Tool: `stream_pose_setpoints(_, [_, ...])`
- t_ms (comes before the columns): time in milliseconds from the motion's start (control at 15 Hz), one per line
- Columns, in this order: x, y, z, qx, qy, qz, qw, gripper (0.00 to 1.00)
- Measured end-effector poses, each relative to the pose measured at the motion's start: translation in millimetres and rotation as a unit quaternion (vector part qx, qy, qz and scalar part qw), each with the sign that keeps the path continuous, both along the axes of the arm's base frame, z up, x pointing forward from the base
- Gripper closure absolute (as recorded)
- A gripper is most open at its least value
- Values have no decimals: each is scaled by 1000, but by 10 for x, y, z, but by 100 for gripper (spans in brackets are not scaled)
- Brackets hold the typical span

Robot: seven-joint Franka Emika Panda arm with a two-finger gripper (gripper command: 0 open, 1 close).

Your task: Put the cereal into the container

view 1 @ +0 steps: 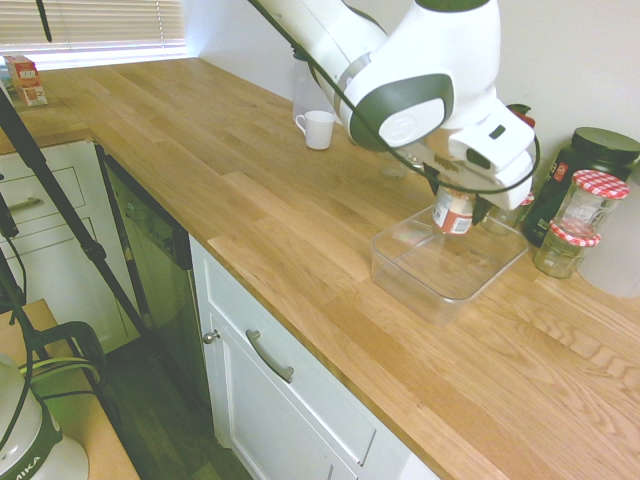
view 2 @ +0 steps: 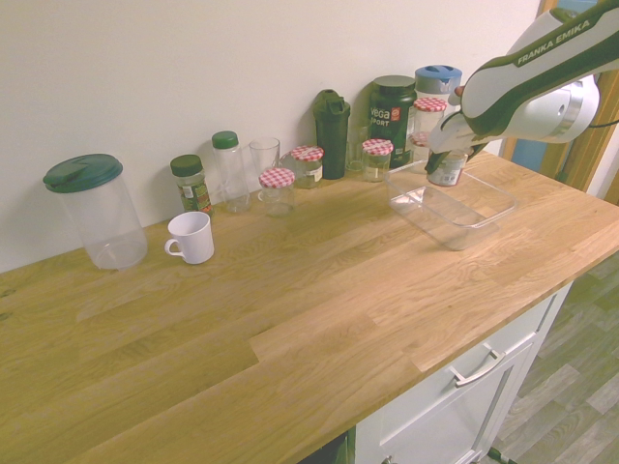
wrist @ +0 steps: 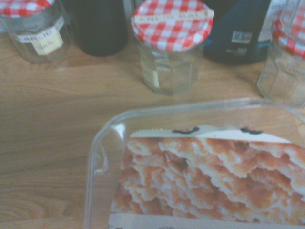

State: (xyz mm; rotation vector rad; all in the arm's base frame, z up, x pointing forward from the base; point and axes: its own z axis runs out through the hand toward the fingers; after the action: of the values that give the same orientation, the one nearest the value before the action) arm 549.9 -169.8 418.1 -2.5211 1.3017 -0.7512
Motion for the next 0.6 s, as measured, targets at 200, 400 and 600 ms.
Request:
stream_pose_setpoints(200, [67, -94, -532, 15, 22, -16, 1000, 100])
stream_pose_setpoints(400, [183, -158, -782, 18, 32, -22, 999, 100])
stream_pose_setpoints(600, [213, -154, -774, 25, 33, -20, 999, 0])
